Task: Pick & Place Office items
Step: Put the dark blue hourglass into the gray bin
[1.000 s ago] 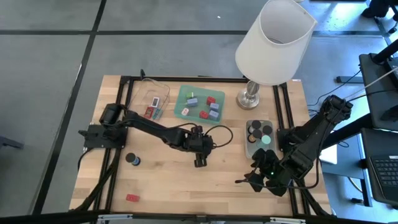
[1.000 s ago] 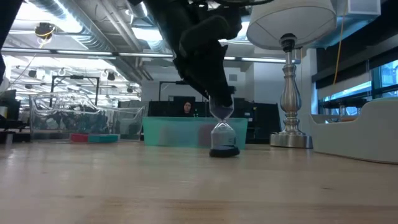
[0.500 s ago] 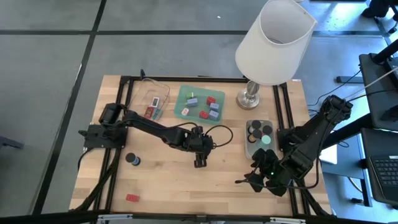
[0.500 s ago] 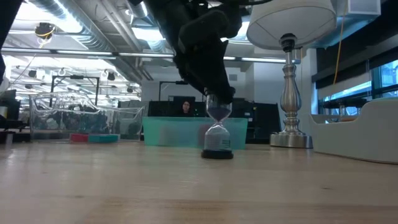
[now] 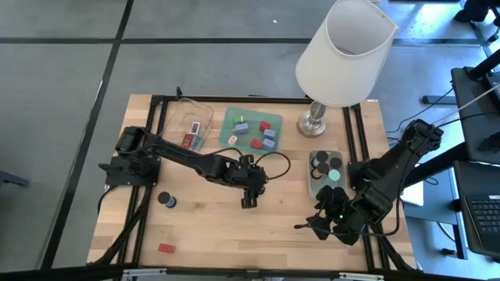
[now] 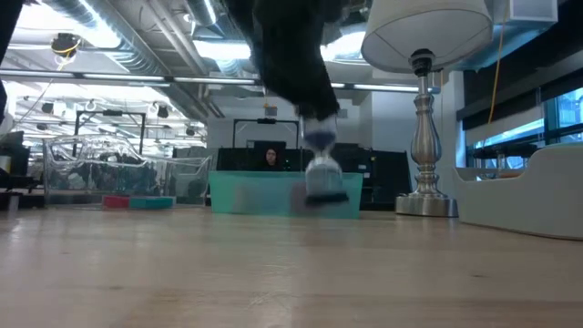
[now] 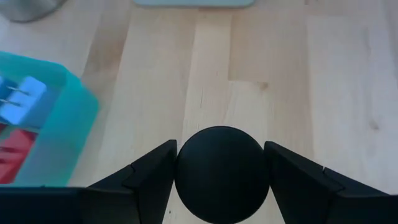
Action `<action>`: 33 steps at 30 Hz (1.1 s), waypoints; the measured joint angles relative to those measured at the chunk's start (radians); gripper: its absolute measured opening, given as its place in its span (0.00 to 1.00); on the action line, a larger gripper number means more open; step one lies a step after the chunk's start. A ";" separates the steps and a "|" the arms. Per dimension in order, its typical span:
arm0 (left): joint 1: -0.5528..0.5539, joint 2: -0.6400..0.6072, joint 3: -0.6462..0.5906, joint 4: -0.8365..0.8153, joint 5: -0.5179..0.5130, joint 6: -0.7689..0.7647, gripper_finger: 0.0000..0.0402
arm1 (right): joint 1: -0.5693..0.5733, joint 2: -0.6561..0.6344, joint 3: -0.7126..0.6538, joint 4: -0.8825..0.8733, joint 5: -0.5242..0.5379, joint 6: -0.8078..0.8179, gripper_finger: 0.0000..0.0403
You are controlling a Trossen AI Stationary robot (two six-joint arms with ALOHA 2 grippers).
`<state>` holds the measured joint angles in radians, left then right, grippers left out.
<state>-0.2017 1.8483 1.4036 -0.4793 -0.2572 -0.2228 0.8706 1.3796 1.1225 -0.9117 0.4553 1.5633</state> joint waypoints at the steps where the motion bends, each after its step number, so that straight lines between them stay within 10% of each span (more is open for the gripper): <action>1: 0.000 -0.017 0.000 -0.004 0.003 0.000 0.59 | -0.004 0.000 0.000 0.000 0.000 -0.008 0.73; 33: -0.013 0.014 -0.026 -0.010 -0.020 -0.028 0.58 | -0.045 0.000 0.000 0.004 0.022 -0.136 0.74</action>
<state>-0.2150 1.8626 1.3781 -0.4896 -0.2775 -0.2512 0.8257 1.3796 1.1227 -0.9073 0.4773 1.4271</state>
